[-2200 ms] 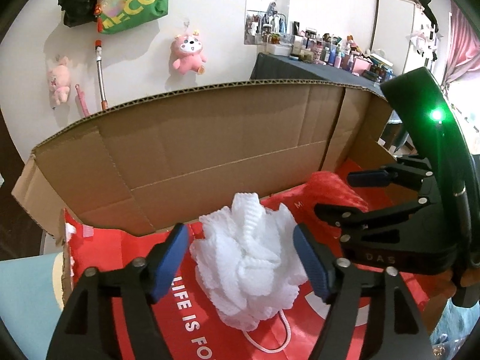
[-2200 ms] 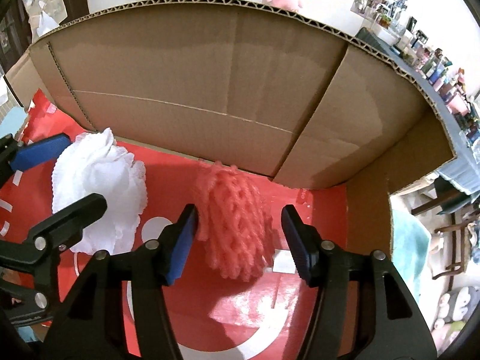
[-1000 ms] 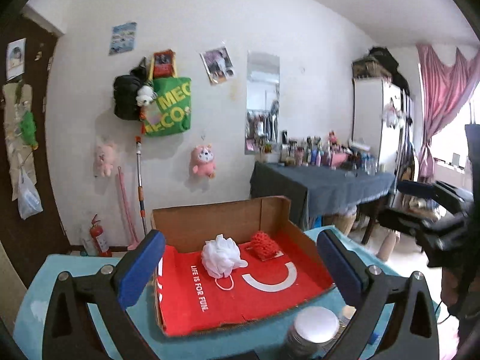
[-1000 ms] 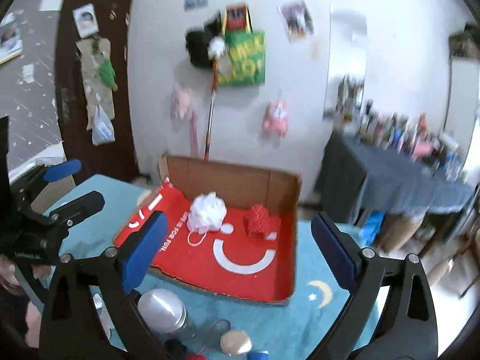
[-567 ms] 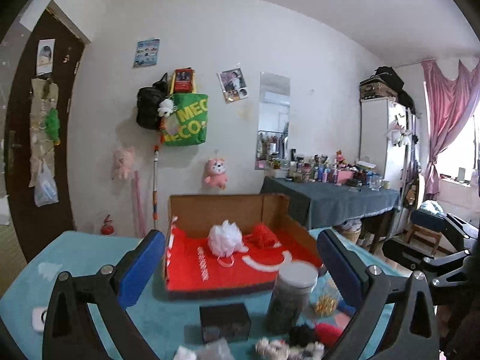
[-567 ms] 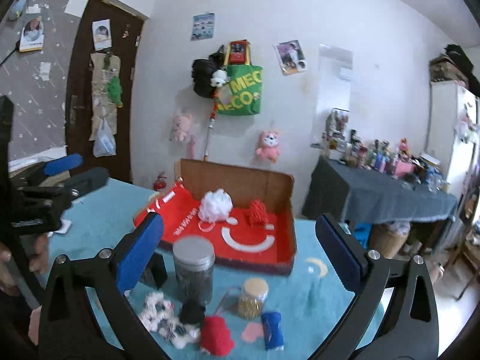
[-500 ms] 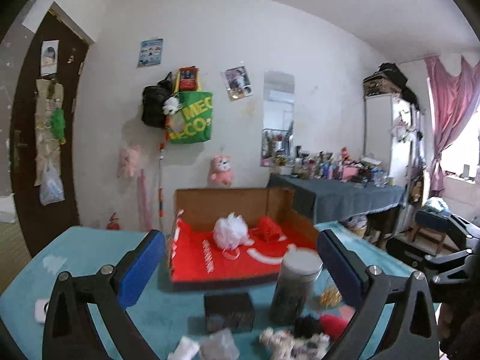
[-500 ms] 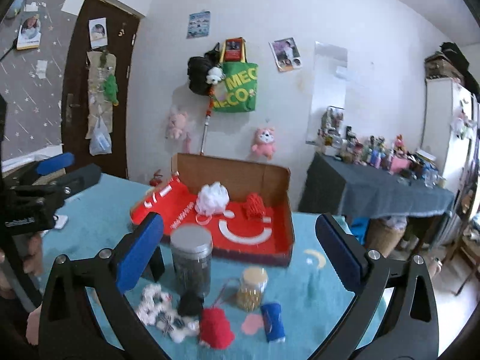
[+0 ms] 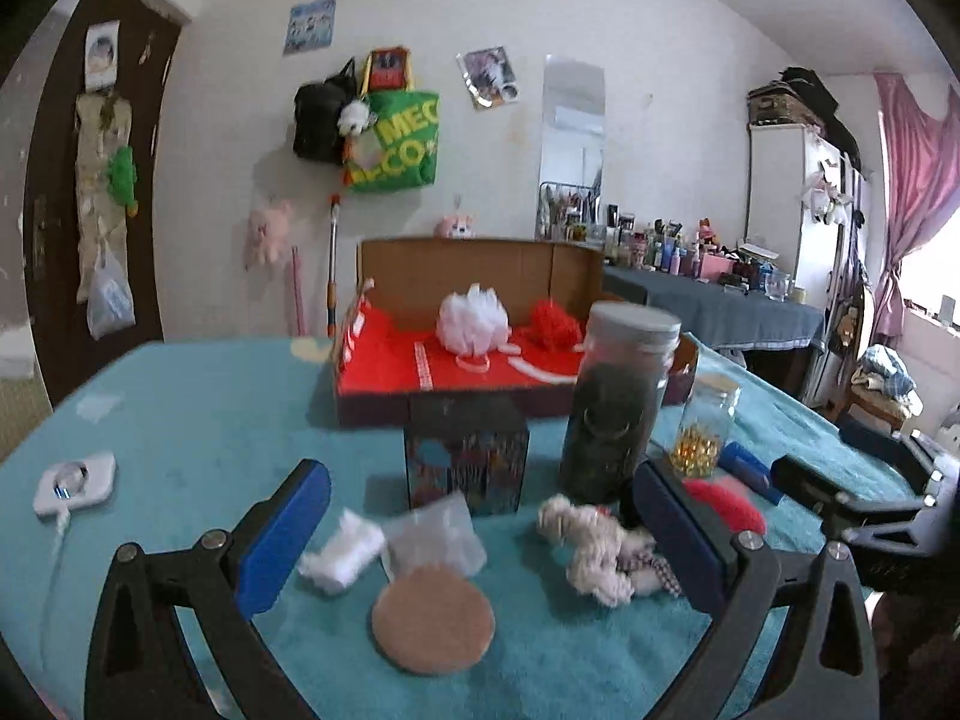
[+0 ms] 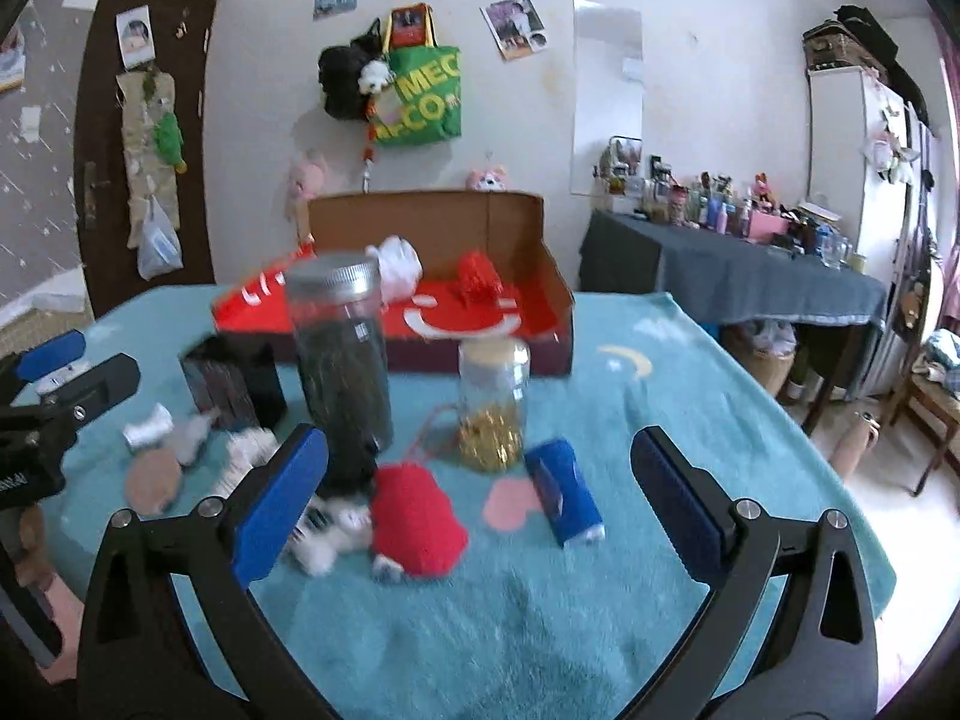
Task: Organize soft objects
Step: 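Grasp the tan sponge with the left tool while the right tool grasps the red knitted pouch, then carry the sponge and the red pouch over the cardboard box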
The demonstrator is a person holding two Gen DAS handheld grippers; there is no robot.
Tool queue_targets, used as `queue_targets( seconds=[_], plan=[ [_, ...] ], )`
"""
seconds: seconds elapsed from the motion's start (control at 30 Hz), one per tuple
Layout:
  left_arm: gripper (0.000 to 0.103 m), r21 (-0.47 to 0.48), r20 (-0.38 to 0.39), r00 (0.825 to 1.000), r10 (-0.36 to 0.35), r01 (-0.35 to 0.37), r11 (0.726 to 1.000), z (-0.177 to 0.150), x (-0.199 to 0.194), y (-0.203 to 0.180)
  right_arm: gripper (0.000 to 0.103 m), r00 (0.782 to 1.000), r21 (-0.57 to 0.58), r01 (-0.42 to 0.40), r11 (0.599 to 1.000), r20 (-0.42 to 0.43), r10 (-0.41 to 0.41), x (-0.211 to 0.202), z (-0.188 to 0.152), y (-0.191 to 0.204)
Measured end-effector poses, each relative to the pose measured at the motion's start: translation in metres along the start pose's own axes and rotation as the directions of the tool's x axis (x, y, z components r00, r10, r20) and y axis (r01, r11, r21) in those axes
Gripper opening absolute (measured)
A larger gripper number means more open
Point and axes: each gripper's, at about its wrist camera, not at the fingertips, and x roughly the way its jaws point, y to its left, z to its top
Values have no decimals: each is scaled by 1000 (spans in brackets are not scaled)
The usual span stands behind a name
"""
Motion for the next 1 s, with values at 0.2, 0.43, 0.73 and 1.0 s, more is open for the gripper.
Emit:
queue_targets(
  seconds=[0.2,0.43,0.73,1.0],
  plan=[
    [103,4,-64,998,17,-17,1000,-11,12,6,103,996,22,-24,999,-84,25,23,-17,-2],
    [103,24,-123,992,39,-36,999,-21,21,14,103,989,57,-58,997,-135,65,37,-21,-10],
    [50,-7,-282,958,-56,57,998,-34,40,25,90,973,50,-108,993,-202,115,50,-17,-7],
    [24,-19,-266,960,-89,87,996,-29,33,25,39,934,87,-241,967,-249,255,55,-23,-4]
  ],
)
